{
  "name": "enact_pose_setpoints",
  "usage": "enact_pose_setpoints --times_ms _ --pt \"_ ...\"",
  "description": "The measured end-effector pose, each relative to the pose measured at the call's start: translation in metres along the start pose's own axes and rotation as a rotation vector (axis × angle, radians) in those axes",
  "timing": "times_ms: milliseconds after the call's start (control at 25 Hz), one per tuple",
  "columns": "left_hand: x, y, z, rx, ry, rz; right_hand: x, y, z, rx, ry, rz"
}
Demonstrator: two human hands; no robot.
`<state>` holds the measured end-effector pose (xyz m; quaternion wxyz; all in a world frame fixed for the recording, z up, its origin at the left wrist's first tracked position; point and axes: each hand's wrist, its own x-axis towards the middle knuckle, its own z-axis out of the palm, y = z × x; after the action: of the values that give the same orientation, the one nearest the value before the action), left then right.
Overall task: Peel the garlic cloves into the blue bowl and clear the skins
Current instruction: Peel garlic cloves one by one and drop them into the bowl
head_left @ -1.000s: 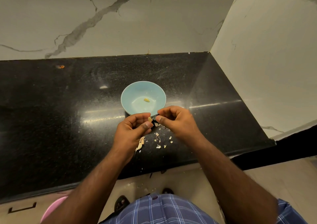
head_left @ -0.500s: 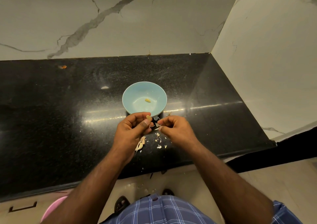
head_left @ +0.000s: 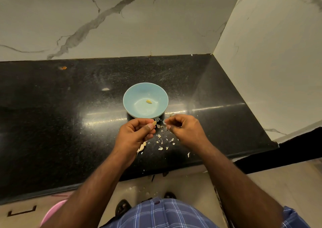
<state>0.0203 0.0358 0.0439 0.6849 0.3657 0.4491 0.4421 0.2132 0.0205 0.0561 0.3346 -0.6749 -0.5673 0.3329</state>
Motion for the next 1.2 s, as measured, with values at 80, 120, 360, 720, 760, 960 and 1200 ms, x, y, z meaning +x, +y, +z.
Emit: enact_pose_setpoints --times_ms 80,120,360,720,760,960,1200 --pt "-0.001 0.0 0.0 0.049 0.015 0.032 0.001 -0.004 0.002 0.133 -0.032 -0.025" --pt "-0.001 -0.001 0.0 0.078 0.02 0.048 0.002 -0.006 0.003 0.193 -0.046 -0.029" --pt "-0.005 0.002 0.001 0.216 0.018 0.142 0.002 -0.014 0.011 0.164 -0.043 -0.119" --pt "-0.011 0.005 0.006 0.266 0.071 0.208 -0.008 -0.022 0.022 0.029 -0.006 -0.23" --pt "-0.012 0.006 0.007 0.241 0.071 0.205 -0.009 -0.022 0.024 0.033 0.001 -0.23" --pt "-0.013 0.007 0.007 0.189 0.061 0.2 -0.009 -0.023 0.023 0.108 0.02 -0.207" --pt "-0.011 0.007 0.002 0.155 0.054 0.176 -0.007 -0.025 0.016 0.327 -0.073 -0.121"
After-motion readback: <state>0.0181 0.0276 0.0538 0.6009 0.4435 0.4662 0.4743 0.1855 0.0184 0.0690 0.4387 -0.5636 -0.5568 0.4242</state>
